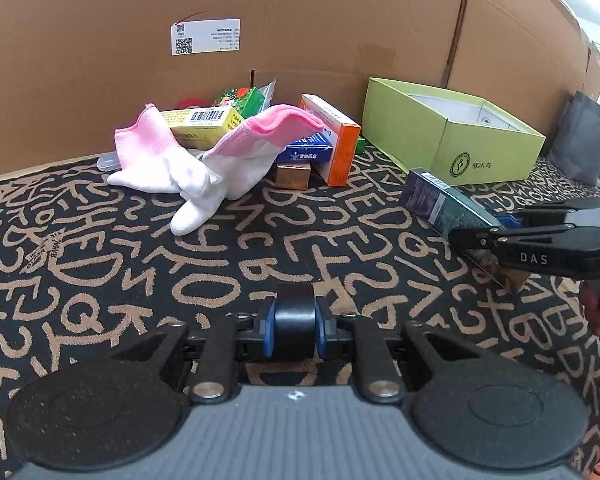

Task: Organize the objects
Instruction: 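Carry the tape roll and silver box over the lime-green box, then open both tools to release the tape roll and silver box into the box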

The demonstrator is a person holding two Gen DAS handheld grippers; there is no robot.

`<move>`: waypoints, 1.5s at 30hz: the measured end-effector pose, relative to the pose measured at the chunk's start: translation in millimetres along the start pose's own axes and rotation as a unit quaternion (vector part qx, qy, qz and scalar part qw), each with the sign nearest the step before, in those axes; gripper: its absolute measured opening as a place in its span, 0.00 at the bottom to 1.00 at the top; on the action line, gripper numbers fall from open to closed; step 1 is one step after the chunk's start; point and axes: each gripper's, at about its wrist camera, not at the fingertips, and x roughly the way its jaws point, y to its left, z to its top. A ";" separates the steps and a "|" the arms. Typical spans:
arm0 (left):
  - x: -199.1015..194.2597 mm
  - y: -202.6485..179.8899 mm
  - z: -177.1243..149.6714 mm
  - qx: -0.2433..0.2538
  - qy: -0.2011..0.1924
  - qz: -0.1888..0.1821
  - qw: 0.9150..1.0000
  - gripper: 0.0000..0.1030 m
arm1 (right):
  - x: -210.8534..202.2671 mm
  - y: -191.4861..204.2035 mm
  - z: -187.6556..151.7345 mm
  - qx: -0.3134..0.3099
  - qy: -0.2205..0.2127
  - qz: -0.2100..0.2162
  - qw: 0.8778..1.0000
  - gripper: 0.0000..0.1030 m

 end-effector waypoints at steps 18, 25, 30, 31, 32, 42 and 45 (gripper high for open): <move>0.3 -75.9 71.1 0.029 -0.065 -0.097 0.993 0.18 | -59.9 -48.0 7.6 0.057 -0.090 -0.001 0.994 0.21; 17.2 -121.3 126.1 0.040 -0.090 -0.142 0.985 0.18 | -84.3 -92.7 33.5 0.054 -0.132 -0.059 0.988 0.21; 48.8 -152.4 166.5 0.024 -0.076 -0.168 0.983 0.18 | -86.3 -128.1 50.6 0.058 -0.145 -0.102 0.982 0.21; 56.6 -159.0 173.8 0.022 -0.074 -0.172 0.982 0.18 | -84.4 -137.2 54.6 0.062 -0.147 -0.108 0.981 0.21; 65.2 -165.2 180.9 0.019 -0.071 -0.175 0.982 0.18 | -82.0 -145.4 57.6 0.065 -0.148 -0.113 0.980 0.21; 142.3 -208.4 220.1 0.017 -0.058 -0.160 0.985 0.18 | -34.7 -214.2 87.2 0.078 -0.133 -0.154 0.976 0.21; 160.2 -216.6 222.8 0.022 -0.048 -0.153 0.987 0.18 | -16.1 -229.9 91.4 0.082 -0.123 -0.161 0.976 0.21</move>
